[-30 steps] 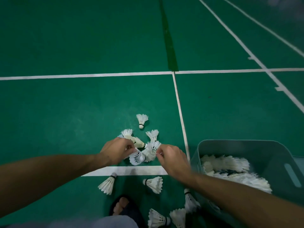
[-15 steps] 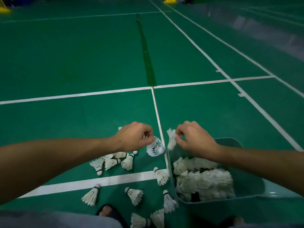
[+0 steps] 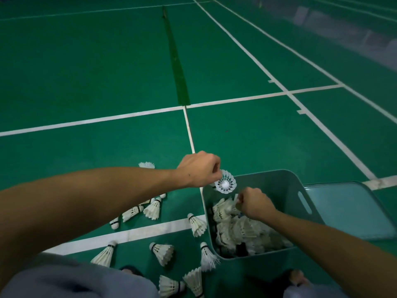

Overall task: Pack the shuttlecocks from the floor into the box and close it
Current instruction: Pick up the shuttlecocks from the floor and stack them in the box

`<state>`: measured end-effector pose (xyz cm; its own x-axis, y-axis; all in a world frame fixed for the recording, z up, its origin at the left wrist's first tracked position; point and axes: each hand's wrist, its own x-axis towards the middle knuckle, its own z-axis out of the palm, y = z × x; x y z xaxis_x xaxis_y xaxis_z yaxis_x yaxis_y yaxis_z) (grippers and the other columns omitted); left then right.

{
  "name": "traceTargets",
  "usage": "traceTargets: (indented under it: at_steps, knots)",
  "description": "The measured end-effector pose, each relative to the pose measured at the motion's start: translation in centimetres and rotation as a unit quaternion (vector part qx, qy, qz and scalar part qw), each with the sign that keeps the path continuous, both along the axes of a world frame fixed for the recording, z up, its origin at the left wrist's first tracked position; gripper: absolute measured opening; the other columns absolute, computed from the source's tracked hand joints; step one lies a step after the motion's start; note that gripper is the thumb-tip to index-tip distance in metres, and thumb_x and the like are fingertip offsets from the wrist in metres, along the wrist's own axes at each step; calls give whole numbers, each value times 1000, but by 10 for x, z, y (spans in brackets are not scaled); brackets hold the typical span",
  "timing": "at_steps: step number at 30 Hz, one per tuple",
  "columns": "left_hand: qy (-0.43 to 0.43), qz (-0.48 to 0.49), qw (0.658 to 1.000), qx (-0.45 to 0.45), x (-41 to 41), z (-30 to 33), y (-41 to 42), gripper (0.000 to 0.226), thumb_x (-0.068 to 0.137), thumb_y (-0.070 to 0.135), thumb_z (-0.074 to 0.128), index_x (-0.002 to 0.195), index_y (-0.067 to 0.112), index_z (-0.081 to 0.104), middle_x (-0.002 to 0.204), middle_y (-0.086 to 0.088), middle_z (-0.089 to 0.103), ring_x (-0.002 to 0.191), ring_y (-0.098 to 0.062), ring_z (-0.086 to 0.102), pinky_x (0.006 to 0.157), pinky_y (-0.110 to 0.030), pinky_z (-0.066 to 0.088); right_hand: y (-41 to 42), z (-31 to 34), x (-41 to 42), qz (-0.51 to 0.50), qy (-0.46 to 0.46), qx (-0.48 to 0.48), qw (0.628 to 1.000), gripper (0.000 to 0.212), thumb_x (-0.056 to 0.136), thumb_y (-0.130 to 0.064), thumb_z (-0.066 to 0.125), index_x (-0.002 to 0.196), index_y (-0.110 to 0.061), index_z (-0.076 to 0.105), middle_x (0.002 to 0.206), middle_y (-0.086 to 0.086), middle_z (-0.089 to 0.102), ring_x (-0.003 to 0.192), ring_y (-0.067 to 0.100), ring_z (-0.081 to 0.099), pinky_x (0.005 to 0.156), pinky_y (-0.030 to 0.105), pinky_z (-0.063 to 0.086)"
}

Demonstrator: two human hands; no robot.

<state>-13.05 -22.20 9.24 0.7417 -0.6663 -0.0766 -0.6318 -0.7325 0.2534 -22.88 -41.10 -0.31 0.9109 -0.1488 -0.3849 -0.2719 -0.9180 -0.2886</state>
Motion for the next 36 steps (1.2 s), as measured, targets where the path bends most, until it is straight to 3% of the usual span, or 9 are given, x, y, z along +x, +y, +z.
traceTargets:
  at_steps: [5,13,18,22,26,29,32,34,36]
  knots:
    - [2,4,1000,9,-3,-8,0,18,92,38,58,84,23,65,78,9,69,69,-13,65,63,-30,53,9,-22,-1,8,8,0,1000,13,90,-30,64,87,-21,73,84,2,75,78,21,70,76,37,62]
    - [4,15,1000,4,1,-16,10,20,92,40,57,84,24,66,77,9,69,68,-13,65,68,-35,60,24,-42,1,17,2,-15,1000,12,91,-35,70,92,-26,77,85,-2,75,78,18,70,71,30,59]
    - [1,20,1000,6,3,-16,14,21,93,41,57,84,24,66,77,9,69,67,-14,66,67,-36,60,28,-60,3,3,24,23,999,30,90,-33,70,63,-25,63,72,-4,69,72,16,69,70,28,58]
    - [7,29,1000,3,6,-15,19,22,97,41,59,85,24,66,74,11,67,59,-6,58,57,-28,49,25,-51,4,16,15,73,997,30,85,-41,78,61,-28,66,73,-9,71,72,10,69,73,27,55]
    - [1,49,999,11,10,-17,28,22,100,41,60,88,24,66,68,12,62,51,-1,49,51,-24,38,21,-13,7,54,-58,104,991,17,88,-42,76,90,-25,77,85,-11,76,75,4,69,75,29,60]
    - [2,66,998,23,13,-15,35,19,98,39,60,87,24,65,73,8,68,53,-5,53,51,-22,39,23,26,7,94,-171,119,973,10,92,-35,71,91,-25,68,83,-13,67,75,-2,61,68,13,49]
    - [13,82,996,25,14,-11,38,19,94,39,61,85,24,66,73,6,68,55,-9,55,55,-25,45,27,51,7,150,-285,122,939,24,86,-40,73,101,-27,60,96,-15,54,84,-1,50,71,9,39]
    - [39,91,995,9,14,-8,37,19,92,40,62,84,24,66,73,4,68,58,-13,58,59,-30,53,31,55,10,185,-298,118,929,37,81,-48,74,109,-27,61,106,-12,49,93,3,47,77,12,42]
    - [77,105,991,-19,13,-6,35,19,91,39,63,82,23,66,74,3,70,62,-17,61,64,-37,59,36,55,13,215,-302,99,923,35,81,-51,74,104,-27,65,106,-10,47,95,8,45,77,17,44]
